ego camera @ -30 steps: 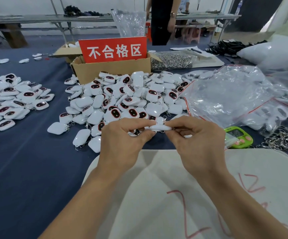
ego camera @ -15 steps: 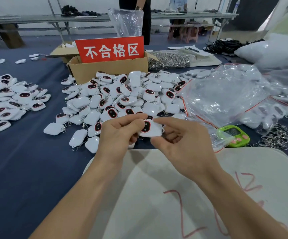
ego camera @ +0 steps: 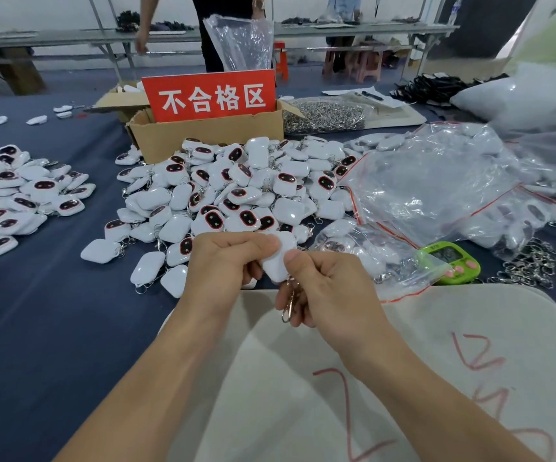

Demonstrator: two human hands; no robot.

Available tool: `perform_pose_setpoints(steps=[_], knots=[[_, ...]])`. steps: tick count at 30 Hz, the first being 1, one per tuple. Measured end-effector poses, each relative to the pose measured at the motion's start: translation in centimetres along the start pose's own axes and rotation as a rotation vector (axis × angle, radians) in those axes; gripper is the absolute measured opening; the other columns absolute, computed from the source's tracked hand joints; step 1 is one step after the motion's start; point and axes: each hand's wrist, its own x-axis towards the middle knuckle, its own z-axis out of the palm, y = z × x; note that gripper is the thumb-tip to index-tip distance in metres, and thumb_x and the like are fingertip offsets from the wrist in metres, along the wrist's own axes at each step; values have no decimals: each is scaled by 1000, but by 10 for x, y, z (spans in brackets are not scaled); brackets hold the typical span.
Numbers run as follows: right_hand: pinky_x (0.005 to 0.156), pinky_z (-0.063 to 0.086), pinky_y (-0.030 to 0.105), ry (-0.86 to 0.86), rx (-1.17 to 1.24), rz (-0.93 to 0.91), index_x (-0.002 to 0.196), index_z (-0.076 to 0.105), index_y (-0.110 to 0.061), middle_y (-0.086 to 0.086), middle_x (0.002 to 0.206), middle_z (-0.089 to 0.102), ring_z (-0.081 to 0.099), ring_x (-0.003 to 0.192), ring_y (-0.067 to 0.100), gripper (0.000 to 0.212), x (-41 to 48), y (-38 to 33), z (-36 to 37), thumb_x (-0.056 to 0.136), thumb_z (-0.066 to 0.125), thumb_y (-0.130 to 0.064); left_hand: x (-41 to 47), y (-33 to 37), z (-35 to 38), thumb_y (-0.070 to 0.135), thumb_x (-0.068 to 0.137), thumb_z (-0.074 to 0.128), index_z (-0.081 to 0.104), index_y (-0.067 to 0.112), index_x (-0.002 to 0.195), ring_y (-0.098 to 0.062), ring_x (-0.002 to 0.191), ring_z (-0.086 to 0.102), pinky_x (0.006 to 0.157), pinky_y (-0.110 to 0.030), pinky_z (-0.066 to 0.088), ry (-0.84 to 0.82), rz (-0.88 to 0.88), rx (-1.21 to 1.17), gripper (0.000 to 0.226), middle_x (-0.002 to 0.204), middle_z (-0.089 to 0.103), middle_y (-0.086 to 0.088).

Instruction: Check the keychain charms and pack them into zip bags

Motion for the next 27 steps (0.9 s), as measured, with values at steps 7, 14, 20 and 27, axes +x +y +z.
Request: perform_pose_setpoints(steps=[7, 14, 20, 27], knots=[[70, 51, 14, 120, -203, -152, 109, 68, -36, -20, 86, 73, 68, 75, 1, 29, -11, 4, 14, 83, 75, -25, 1, -9, -1, 23, 61, 71, 70, 8, 59, -18, 55, 53, 56, -26, 45, 65, -15, 153, 15, 58, 61, -18], [75, 55, 47, 88, -180, -139, 83, 68, -11, 4, 76, 71, 65, 74, 30, 32, 0, 4, 5, 104, 50, -28, 0, -9, 4, 47, 78, 73, 75, 4, 75, -12, 44, 42, 48, -19, 42, -43, 87, 65, 43, 45, 49, -4], [61, 53, 35, 64, 56, 4, 87, 73, -6, 13, 75, 75, 68, 62, 20, 35, 4, 5, 2, 107, 46, -16, -2, 1, 6, 25, 94, 66, 54, 13, 42, -18, 40, 36, 51, -30, 48, -99, 56, -2, 56, 38, 40, -3], [50, 44, 21, 77, 127, 20, 81, 69, -3, 15, 66, 70, 62, 50, 14, 33, 6, -2, -8, 105, 52, -15, -2, -1, 5, 22, 100, 60, 49, 16, 42, -14, 44, 30, 54, -27, 30, -86, 55, 9, 60, 40, 36, 2]])
